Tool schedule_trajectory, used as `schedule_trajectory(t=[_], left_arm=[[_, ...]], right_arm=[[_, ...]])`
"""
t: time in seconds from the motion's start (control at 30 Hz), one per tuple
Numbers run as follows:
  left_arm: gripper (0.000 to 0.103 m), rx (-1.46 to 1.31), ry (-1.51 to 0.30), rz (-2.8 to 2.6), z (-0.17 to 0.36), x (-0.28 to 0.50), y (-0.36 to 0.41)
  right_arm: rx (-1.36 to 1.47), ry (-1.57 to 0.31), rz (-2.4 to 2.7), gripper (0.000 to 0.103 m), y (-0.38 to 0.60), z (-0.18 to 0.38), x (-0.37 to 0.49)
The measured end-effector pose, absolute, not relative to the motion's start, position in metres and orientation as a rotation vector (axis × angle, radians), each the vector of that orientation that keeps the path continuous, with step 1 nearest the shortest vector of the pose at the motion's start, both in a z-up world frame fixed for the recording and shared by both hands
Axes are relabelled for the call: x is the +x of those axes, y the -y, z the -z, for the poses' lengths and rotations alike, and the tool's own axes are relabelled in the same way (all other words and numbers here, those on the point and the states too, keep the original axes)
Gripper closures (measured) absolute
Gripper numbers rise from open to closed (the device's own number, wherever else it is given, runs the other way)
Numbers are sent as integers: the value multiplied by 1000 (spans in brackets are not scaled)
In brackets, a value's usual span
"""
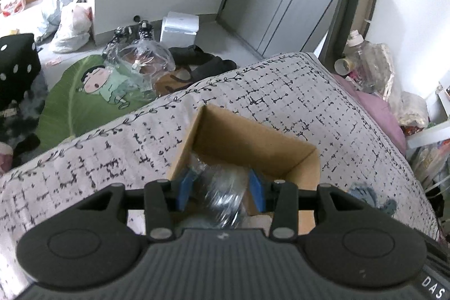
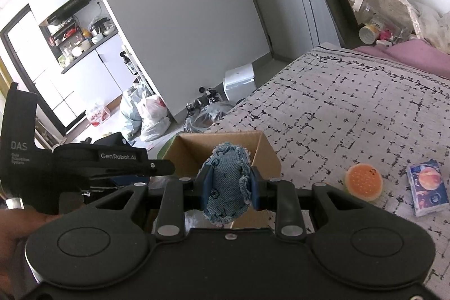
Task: Organize soft objects
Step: 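Carry the black bag over the box with the left gripper while the right gripper carries the octopus, then open the left gripper over the box while the right gripper releases the octopus into it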
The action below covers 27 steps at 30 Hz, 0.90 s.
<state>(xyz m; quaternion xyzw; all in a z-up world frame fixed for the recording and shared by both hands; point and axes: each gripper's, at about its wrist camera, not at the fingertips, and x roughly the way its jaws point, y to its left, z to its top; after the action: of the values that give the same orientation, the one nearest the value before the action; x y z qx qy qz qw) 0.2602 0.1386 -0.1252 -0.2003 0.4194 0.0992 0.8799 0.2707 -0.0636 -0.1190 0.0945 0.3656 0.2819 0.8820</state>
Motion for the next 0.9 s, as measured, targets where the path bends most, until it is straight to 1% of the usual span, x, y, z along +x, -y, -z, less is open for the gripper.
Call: schedule_trajectory(t=[0.03,0.33,0.43,0.5,0.57,0.6,0.67,0.7,0.73,0.77,0.83,0.9], left_arm=[[58,-413,-880,-202,126,261,-139],[51,-419,-906,-189,126,264,-147],[48,-428,-917,-191,124,259,-149],[47,-434,-921,-192,123,256,-150],[44,-442,-923,-192,121,252,-150],[43,-448,-923,-187,120,250,-150],[34,-471,-921,-150,118,247,-150],[32,-476,-914,-143,117,244,-150],[29,-469,-908,-147,116,242,-148],[24,-456,-906,-156,114,241,-146],[19,-444,-900,-164,111,238,-143],[16,-446,-901,-164,108,235,-141]], right_arm=[[193,-760,-586,76,60,120,272],[187,-757,-584,75,37,123,286],[200,-735,-590,70,34,127,287],[194,-734,-605,64,33,129,287],[198,-718,-592,52,33,125,286],[199,-715,-585,49,33,122,285],[207,-709,-579,38,36,116,285],[211,-703,-575,35,38,113,284],[214,-700,-567,28,41,110,283],[217,-697,-559,21,44,107,282],[224,-695,-550,19,50,104,281],[225,-709,-545,19,54,101,281]])
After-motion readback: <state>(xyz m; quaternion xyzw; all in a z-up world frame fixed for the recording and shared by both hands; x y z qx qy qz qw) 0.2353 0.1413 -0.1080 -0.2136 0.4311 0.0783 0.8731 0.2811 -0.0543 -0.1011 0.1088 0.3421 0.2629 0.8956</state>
